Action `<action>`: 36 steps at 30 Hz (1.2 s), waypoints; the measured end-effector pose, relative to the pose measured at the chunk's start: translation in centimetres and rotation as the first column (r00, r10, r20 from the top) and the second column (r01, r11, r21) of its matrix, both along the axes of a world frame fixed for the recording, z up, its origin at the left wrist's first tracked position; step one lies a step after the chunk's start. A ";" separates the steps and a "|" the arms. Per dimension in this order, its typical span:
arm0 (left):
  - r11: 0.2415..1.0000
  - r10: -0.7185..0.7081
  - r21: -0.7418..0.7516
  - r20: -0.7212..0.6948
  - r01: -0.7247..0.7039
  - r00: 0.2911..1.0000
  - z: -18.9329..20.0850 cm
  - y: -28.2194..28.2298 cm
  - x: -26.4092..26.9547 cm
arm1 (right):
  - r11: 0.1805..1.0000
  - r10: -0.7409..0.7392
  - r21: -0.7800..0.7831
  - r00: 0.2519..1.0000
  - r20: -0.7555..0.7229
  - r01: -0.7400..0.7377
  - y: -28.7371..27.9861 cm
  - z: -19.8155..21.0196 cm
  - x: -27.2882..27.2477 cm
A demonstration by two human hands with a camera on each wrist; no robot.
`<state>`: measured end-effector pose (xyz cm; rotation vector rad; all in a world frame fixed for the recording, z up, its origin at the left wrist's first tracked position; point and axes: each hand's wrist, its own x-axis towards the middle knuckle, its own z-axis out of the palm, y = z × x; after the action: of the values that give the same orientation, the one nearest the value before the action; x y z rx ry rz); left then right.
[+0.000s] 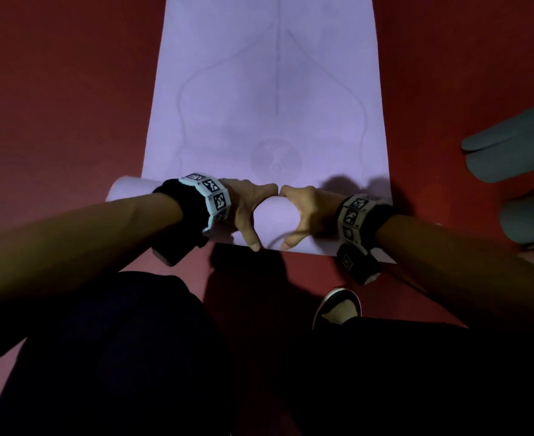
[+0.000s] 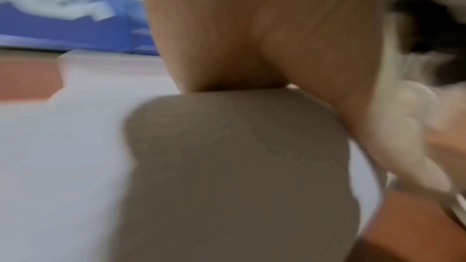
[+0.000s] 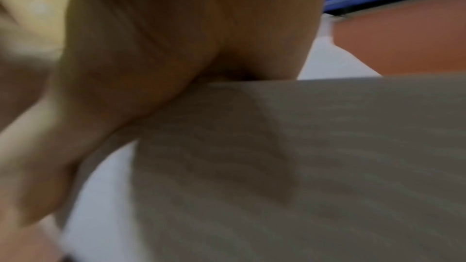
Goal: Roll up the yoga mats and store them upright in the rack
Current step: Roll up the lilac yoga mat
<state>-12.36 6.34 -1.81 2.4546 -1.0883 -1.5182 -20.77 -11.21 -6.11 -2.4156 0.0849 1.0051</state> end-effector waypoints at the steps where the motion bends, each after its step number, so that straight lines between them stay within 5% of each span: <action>1: 0.999 -0.042 0.011 0.057 0.041 0.997 -0.2 -0.1 -0.1 | 1.000 -0.025 0.003 1.000 -0.017 0.025 0.0 0.0 0.1; 4: 0.997 -0.078 0.032 0.140 0.074 0.987 -0.7 -0.4 0.3 | 1.000 -0.019 -0.012 1.000 -0.025 0.018 0.0 -0.1 0.3; 12: 0.999 0.037 -0.005 -0.011 -0.037 0.999 -0.3 0.6 0.4 | 0.972 0.199 -0.147 0.976 0.085 -0.186 0.8 -0.6 -0.3; 32: 0.971 -0.237 0.070 0.132 0.229 0.963 -1.2 2.0 -1.7 | 0.981 0.132 -0.136 0.990 -0.052 -0.138 1.7 -2.6 -1.8; 36: 0.984 -0.177 0.026 0.130 0.175 0.976 -1.4 2.5 -2.2 | 0.971 0.182 -0.147 0.981 -0.062 -0.189 1.8 -2.9 -2.3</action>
<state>-14.56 8.88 -3.20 2.5616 -1.3556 -1.4272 -23.07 -9.36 -8.99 -2.5752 -0.0507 1.1794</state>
